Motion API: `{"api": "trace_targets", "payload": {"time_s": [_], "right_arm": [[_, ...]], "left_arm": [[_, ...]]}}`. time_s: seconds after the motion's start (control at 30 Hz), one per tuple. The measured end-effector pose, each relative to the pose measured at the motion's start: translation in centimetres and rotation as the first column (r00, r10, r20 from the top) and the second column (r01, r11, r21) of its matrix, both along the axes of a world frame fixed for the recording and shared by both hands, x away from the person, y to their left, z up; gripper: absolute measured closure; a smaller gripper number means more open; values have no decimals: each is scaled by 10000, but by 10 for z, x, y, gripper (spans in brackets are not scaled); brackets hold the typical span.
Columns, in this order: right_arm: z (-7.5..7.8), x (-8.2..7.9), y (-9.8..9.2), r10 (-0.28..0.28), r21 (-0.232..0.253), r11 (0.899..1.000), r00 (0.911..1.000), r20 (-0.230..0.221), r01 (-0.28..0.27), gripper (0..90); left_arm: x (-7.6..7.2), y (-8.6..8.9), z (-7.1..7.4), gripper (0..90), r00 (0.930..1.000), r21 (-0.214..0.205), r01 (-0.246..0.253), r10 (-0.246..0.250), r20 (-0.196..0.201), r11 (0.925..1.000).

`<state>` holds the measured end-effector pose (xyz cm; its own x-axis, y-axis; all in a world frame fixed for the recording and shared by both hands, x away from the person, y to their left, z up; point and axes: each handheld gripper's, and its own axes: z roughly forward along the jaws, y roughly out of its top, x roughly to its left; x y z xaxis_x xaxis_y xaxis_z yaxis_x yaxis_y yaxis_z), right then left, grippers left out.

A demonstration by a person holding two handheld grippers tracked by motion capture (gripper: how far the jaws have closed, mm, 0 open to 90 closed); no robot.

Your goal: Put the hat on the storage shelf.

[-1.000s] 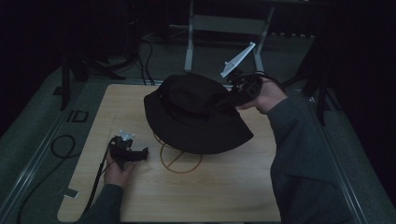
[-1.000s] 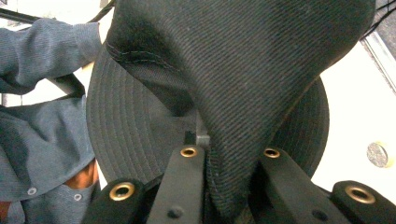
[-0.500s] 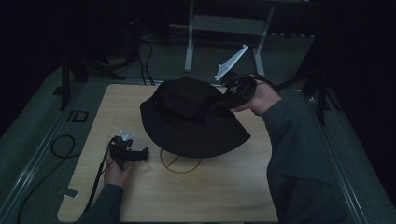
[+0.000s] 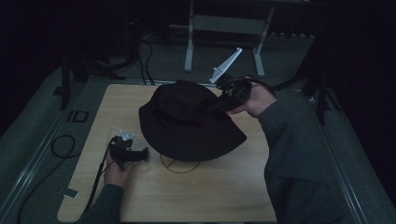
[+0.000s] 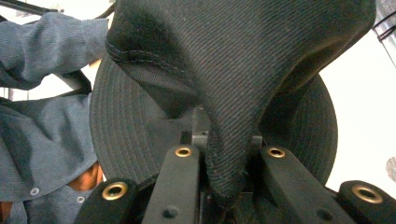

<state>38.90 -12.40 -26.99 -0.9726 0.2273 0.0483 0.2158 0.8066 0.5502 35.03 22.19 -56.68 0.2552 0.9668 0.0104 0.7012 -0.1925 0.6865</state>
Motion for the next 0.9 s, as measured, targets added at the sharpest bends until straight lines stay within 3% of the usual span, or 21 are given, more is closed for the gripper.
{"api": "trace_targets", "payload": {"time_s": [0.67,0.9], "right_arm": [[-25,5,23,-186,-1241,9921,9997,-145,166,778],[-31,7,26,-344,-1140,9929,9993,-129,327,711]], "left_arm": [[0,0,0,15,10000,1,5,-5,3,10000],[0,0,0,15,10000,16,26,-26,-1,10000]]}}
